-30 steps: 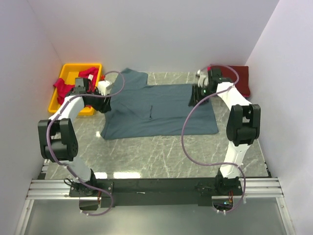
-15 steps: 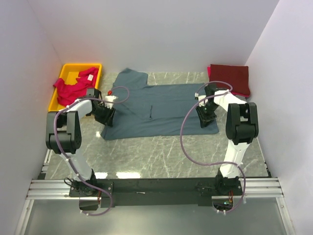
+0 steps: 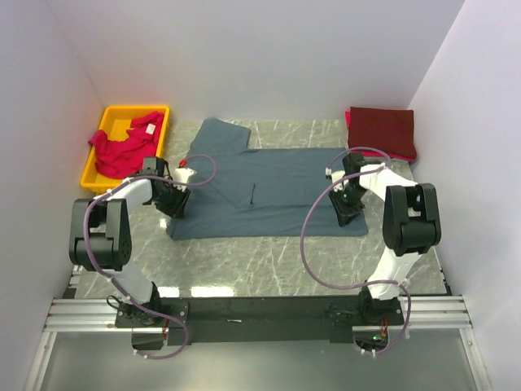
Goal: Fold and stack the t-shirts
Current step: Fold the tshirt
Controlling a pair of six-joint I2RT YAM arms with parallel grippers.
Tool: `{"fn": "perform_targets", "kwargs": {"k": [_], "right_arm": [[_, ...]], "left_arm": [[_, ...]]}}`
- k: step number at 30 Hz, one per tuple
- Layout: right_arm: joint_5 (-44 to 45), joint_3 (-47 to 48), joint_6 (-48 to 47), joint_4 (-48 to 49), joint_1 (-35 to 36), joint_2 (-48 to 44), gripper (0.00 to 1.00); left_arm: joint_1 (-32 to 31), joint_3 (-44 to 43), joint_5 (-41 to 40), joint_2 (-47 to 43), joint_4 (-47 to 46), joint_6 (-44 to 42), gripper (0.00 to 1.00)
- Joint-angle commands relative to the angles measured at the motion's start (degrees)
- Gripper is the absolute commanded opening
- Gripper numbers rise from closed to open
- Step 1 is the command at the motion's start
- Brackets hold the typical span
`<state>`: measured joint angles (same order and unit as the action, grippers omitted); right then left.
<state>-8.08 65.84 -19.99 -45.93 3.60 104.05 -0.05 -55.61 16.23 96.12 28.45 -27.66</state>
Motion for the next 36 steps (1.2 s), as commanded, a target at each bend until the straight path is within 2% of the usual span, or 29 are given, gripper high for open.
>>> {"fn": "perform_targets", "kwargs": {"k": [1, 5, 9, 11, 12, 14, 15, 19, 24, 30, 36], "right_arm": [[0.35, -4.14, -1.81, -4.51, -0.26, -1.48, 0.36], [-4.04, 0.23, -2.77, -7.23, -0.87, -4.55, 0.40], [-9.59, 11.55, -2.52, -9.70, -3.15, -4.83, 0.53], [-9.68, 16.05, -1.64, -9.18, -5.07, -3.34, 0.54], [-10.11, 20.86, -0.50, -9.09, -5.52, -1.15, 0.55], [-10.21, 25.80, 1.08, -7.95, -6.84, 1.41, 0.55], [-9.42, 30.52, 2.57, -7.60, -7.02, 4.38, 0.55], [-7.48, 42.50, 6.88, -6.63, -7.11, 12.48, 0.54], [-7.30, 52.35, 12.77, -2.24, -7.11, 21.08, 0.52], [-6.78, 59.56, 17.96, 2.60, -7.02, 29.44, 0.49], [-2.40, 60.02, 21.92, 7.52, -5.79, 33.14, 0.45]], "left_arm": [[0.49, 3.06, -3.49, 0.13, 9.95, -1.52, 0.44], [0.49, -0.10, -0.94, -1.63, 14.26, -1.87, 0.47], [0.41, -12.30, 3.44, -3.48, 17.61, -0.82, 0.59], [0.49, -19.77, 4.95, -2.69, 16.65, 1.19, 0.65], [0.41, -22.06, 6.52, -1.30, 14.90, 2.07, 0.79], [0.49, -28.83, 7.67, 0.99, 13.05, 4.35, 0.87], [0.41, -31.11, 8.20, 2.31, 11.30, 5.33, 0.99], [0.49, -43.49, 7.42, 10.82, 6.12, 10.42, 0.99], [0.41, -47.65, 5.39, 16.54, -5.05, 17.28, 0.99], [0.41, -52.84, 5.92, 23.14, -9.55, 22.12, 0.99], [0.41, -52.84, 4.34, 25.78, -11.31, 22.21, 0.99]]}}
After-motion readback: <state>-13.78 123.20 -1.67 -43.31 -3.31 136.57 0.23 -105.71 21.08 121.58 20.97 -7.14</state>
